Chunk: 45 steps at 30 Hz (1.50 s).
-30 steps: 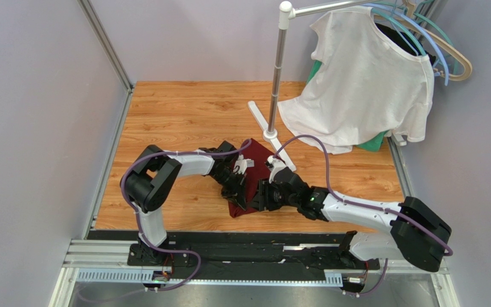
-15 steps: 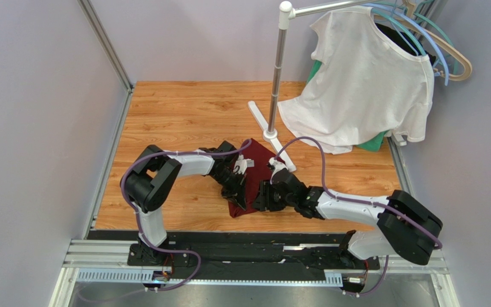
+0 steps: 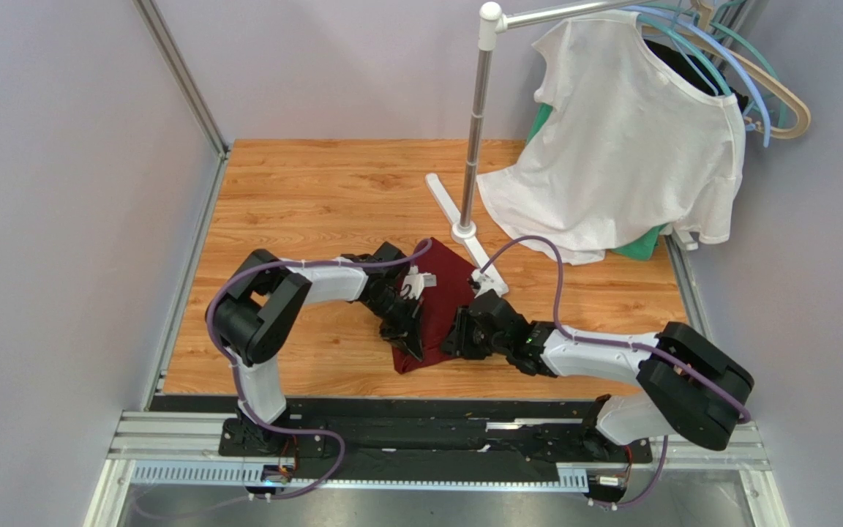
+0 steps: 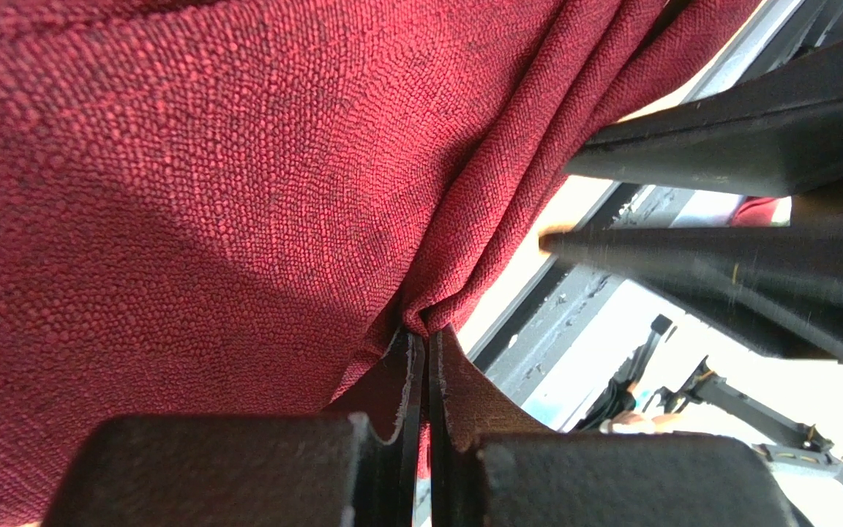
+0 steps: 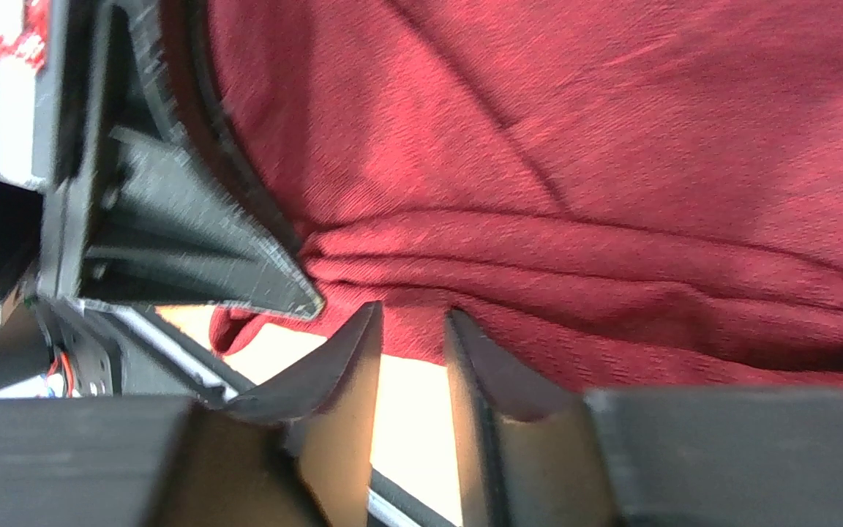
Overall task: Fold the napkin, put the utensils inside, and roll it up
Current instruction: Roll the napkin at the center of the board.
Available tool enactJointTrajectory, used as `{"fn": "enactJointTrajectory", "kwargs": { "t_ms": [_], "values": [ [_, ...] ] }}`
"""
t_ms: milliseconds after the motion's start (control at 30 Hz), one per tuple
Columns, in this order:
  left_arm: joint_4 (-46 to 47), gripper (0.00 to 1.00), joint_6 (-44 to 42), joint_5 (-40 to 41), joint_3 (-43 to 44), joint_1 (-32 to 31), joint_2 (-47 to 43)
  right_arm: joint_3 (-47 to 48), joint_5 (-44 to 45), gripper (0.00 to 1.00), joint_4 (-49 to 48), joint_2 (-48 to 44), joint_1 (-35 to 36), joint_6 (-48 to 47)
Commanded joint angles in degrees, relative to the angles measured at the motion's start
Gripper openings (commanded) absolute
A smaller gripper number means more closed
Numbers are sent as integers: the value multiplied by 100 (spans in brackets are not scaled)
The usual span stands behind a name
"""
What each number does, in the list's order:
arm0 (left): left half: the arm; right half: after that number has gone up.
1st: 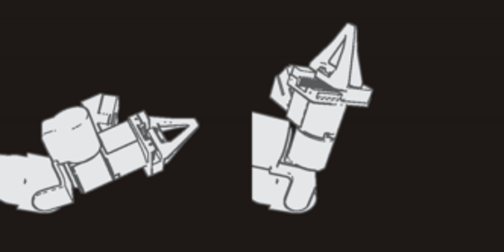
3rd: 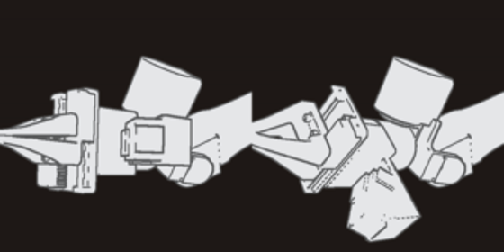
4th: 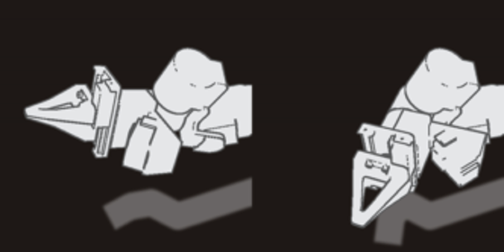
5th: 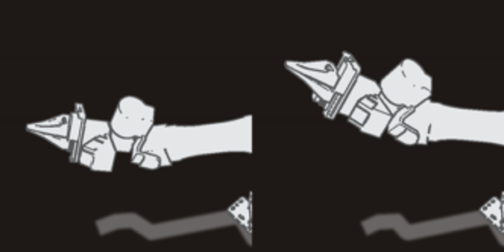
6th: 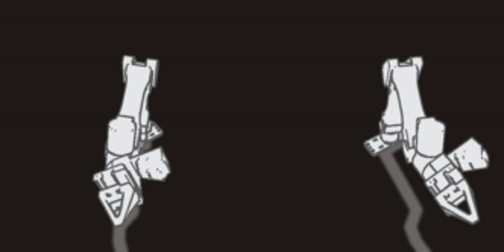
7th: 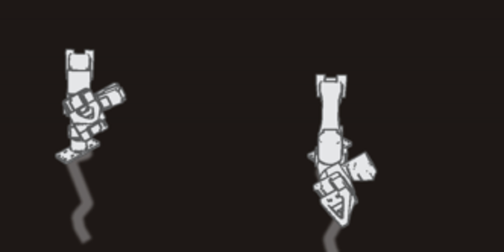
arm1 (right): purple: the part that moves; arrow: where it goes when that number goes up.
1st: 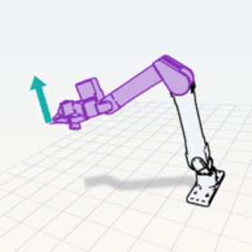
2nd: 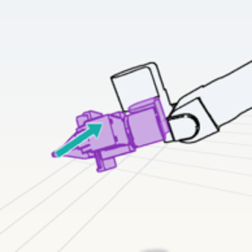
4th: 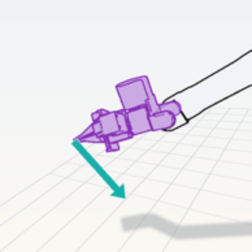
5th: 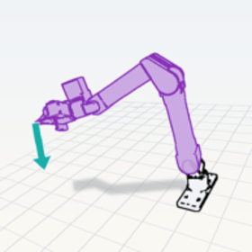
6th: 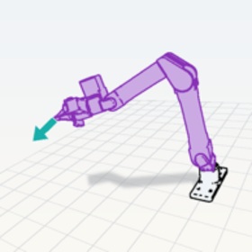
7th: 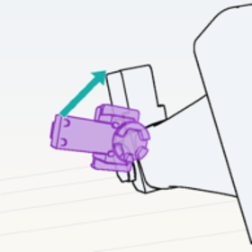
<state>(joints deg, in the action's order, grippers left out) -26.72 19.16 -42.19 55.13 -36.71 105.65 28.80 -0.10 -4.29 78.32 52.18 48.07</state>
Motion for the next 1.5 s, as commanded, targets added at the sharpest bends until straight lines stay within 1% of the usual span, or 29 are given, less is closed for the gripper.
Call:
{"fn": "enactJointTrajectory", "kwargs": {
  "t_ms": [0,33,100,133,167,200,267,400,433,500,533,567,600,633,667,700,733,800,900,967,1067,1100,1300,1467],
  "values": [
    [-123,1,-386,1108,-292,-47,0,-102,458,28,25,-2,-156,263],
    [-79,3,-386,1152,-328,-47,-131,-41,502,24,103,25,-165,281],
    [79,18,-325,1283,-415,-64,-316,29,633,21,394,139,-165,281],
    [158,27,-316,1310,-459,-73,-534,56,651,18,403,183,-173,290],
    [271,40,-307,1371,-486,-91,-667,65,669,18,412,235,-182,308],
    [307,49,-281,1468,-521,-91,-790,65,669,16,403,323,-182,334],
    [369,57,-281,1783,-539,-126,-1194,91,652,15,403,446,-191,369],
    [545,60,-246,2504,-723,-301,-2072,144,651,14,403,727,-191,439],
    [649,61,-211,2836,-802,-406,-2440,152,660,13,412,746,-191,440],
    [756,61,-184,3145,-1109,-573,-2820,188,678,13,412,807,-191,457],
    [860,62,-141,3582,-1241,-661,-3178,196,678,13,403,816,-191,466],
    [896,62,-71,3700,-1503,-871,-3356,231,678,13,403,816,-191,466],
    [923,62,8,3814,-1636,-951,-3645,249,669,13,560,816,-191,466],
    [906,62,113,4198,-1768,-1065,-3804,267,686,13,605,816,-191,457],
    [905,62,289,4385,-2039,-1284,-3945,284,695,13,623,816,-182,449],
    [871,62,395,4569,-2164,-1425,-4268,311,704,12,632,816,-182,448],
    [853,62,509,4902,-2304,-1540,-4446,311,695,13,666,790,-191,440],
    [861,62,773,5071,-2630,-1794,-4901,319,722,12,667,772,-191,440],
    [800,63,914,5422,-2771,-1989,-5246,346,695,12,667,781,-191,422],
    [817,63,845,5468,-2771,-1981,-5265,346,669,12,667,781,-182,431],
    [958,63,713,5204,-2719,-1998,-5028,337,660,11,640,790,-191,431],
    [958,63,703,5204,-2675,-2033,-4827,337,652,11,658,798,-200,422],
    [932,63,554,5283,-2314,-2244,-4071,372,607,10,632,799,-191,413],
    [1116,63,554,5459,-2341,-2341,-3920,372,564,10,597,825,-191,413]
  ]
}}
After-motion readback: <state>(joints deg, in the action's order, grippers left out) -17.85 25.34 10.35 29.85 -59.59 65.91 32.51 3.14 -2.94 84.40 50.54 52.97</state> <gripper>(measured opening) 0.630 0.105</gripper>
